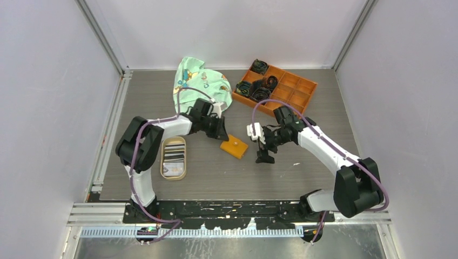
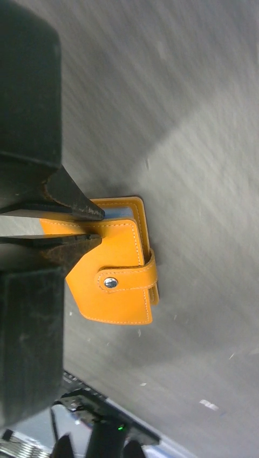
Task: Put the credit cards into the card holder
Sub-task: Open the card holder at the center of the board.
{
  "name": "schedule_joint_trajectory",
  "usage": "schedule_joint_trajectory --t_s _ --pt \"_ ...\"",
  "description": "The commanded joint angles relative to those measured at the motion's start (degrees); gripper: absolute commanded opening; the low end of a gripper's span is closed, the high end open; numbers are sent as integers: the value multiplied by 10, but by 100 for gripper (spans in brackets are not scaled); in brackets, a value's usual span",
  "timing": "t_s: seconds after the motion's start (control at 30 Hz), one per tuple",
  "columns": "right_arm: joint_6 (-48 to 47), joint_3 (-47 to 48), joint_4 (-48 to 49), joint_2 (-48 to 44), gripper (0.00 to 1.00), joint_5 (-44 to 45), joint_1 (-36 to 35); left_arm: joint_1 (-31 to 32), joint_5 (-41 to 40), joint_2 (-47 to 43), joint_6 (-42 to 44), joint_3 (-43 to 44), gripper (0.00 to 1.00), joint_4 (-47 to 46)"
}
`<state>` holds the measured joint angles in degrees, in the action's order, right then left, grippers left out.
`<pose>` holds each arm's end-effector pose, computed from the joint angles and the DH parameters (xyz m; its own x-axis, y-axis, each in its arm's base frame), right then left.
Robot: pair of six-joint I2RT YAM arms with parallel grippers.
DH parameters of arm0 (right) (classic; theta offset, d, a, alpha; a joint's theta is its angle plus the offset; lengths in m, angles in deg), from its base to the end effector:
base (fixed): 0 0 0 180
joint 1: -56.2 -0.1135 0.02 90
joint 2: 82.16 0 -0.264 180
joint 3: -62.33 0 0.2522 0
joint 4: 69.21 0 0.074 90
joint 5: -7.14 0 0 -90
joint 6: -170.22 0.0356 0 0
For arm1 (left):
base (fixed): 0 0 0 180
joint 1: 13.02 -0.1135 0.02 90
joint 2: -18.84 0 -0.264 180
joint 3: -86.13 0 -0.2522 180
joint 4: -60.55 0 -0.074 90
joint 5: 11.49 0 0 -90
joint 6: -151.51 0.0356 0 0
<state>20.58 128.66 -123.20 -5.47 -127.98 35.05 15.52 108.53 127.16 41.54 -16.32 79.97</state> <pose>0.2243 0.1138 0.2357 0.0416 -0.6367 -0.7700 -0.9987 -0.0040 -0.0507 0.3313 -0.2004 0.1546 -0.8716 0.1374 -0.4705 0.4228 0.6964 -0.5799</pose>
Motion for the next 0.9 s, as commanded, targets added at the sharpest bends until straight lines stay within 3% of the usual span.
schedule_joint_trajectory --t_s 0.0,0.13,0.37,0.87 --pt "-270 -18 -45 6 92 -20 -3 65 54 21 20 25 12 -37" --pt "-270 -22 -29 21 84 -5 -13 113 63 39 18 34 9 -51" --pt "-266 16 -69 94 64 32 -35 140 76 57 3 28 6 -92" --pt "-226 36 -61 156 47 107 -67 145 100 70 2 22 4 -122"
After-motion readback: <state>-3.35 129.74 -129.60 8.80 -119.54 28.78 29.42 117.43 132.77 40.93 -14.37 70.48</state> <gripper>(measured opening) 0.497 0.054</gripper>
